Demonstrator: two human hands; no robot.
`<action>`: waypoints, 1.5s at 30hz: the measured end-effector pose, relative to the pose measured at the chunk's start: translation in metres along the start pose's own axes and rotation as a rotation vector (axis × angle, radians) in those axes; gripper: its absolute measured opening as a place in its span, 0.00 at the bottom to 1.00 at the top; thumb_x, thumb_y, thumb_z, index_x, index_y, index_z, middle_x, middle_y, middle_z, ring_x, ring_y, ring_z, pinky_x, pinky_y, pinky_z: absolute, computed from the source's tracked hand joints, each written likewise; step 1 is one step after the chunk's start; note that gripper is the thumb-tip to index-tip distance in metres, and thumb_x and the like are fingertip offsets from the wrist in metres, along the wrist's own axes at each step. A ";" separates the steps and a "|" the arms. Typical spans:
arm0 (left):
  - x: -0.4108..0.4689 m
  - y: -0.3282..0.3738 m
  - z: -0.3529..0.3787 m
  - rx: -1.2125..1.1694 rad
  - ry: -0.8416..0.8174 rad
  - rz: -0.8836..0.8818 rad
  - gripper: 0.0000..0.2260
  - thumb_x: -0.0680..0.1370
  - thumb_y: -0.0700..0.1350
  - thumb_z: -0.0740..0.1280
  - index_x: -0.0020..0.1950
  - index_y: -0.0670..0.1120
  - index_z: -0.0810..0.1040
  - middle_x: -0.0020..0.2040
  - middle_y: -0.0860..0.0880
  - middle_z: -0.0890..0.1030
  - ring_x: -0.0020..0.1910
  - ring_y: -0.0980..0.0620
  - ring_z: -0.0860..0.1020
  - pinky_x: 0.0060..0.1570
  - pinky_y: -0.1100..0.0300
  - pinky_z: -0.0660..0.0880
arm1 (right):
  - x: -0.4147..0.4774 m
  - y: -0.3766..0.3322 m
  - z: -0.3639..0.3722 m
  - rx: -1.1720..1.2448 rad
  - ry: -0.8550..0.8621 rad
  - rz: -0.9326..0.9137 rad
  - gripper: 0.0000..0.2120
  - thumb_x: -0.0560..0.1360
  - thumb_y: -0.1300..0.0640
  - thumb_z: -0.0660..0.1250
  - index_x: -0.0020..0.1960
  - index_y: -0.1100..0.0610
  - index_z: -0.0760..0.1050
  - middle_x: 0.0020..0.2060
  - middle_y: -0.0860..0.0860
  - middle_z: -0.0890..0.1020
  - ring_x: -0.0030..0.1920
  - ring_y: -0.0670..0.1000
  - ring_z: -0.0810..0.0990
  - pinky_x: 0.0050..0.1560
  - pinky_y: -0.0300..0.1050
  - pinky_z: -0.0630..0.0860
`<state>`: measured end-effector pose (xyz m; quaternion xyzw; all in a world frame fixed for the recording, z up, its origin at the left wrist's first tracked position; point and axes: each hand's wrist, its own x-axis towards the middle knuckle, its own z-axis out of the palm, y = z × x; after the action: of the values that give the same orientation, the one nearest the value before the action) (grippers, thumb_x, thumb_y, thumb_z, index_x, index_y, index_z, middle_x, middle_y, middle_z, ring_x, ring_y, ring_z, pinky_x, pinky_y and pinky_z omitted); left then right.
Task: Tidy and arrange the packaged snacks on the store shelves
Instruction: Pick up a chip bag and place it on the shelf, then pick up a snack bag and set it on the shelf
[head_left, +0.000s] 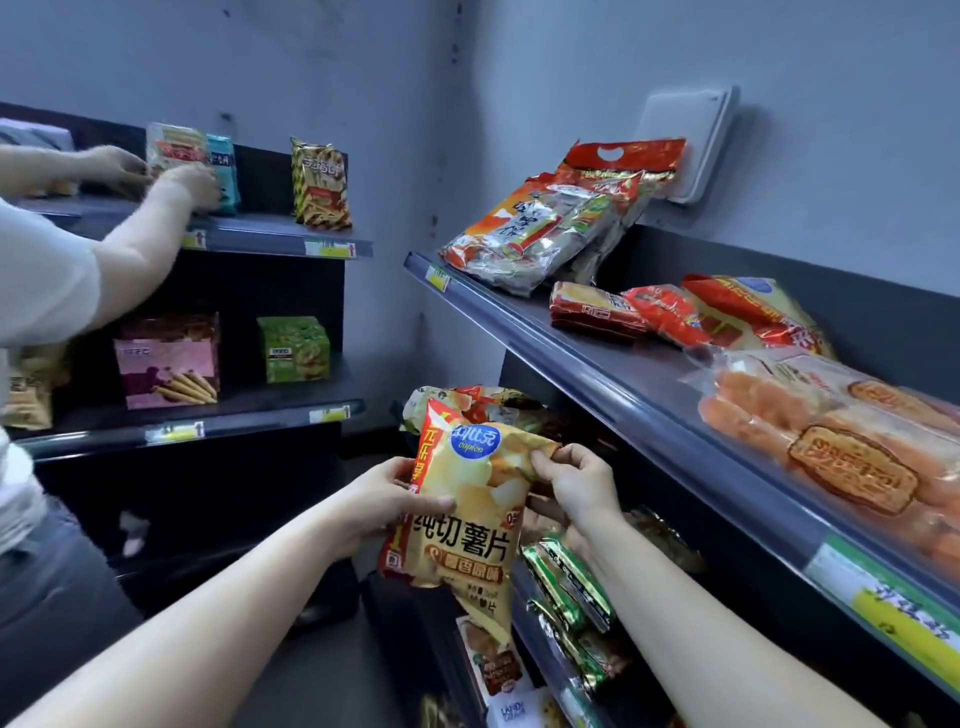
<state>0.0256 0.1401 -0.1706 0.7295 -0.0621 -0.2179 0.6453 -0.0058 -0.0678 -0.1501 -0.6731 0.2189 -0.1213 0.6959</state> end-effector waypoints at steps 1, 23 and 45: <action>0.009 -0.002 -0.003 0.002 -0.001 -0.010 0.28 0.69 0.43 0.77 0.66 0.46 0.71 0.49 0.48 0.84 0.40 0.55 0.84 0.29 0.65 0.77 | 0.010 0.001 0.005 0.010 0.002 0.013 0.15 0.74 0.61 0.70 0.34 0.55 0.67 0.38 0.57 0.80 0.41 0.59 0.80 0.38 0.58 0.80; 0.264 0.006 -0.127 -0.055 0.100 -0.065 0.26 0.61 0.43 0.82 0.55 0.43 0.76 0.46 0.45 0.85 0.42 0.46 0.85 0.46 0.46 0.81 | 0.246 0.026 0.131 -0.192 0.195 0.023 0.06 0.74 0.59 0.69 0.38 0.55 0.78 0.40 0.57 0.82 0.41 0.57 0.80 0.41 0.49 0.78; 0.429 0.020 -0.139 -0.181 -0.034 -0.115 0.23 0.65 0.41 0.79 0.57 0.43 0.75 0.46 0.44 0.85 0.40 0.46 0.85 0.34 0.54 0.80 | 0.417 0.060 0.163 -1.032 0.204 0.113 0.36 0.75 0.65 0.66 0.77 0.54 0.53 0.76 0.59 0.52 0.75 0.59 0.56 0.69 0.45 0.60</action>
<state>0.4693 0.1046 -0.2432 0.6667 -0.0112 -0.2717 0.6939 0.4278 -0.1127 -0.2685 -0.9001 0.3526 -0.0247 0.2546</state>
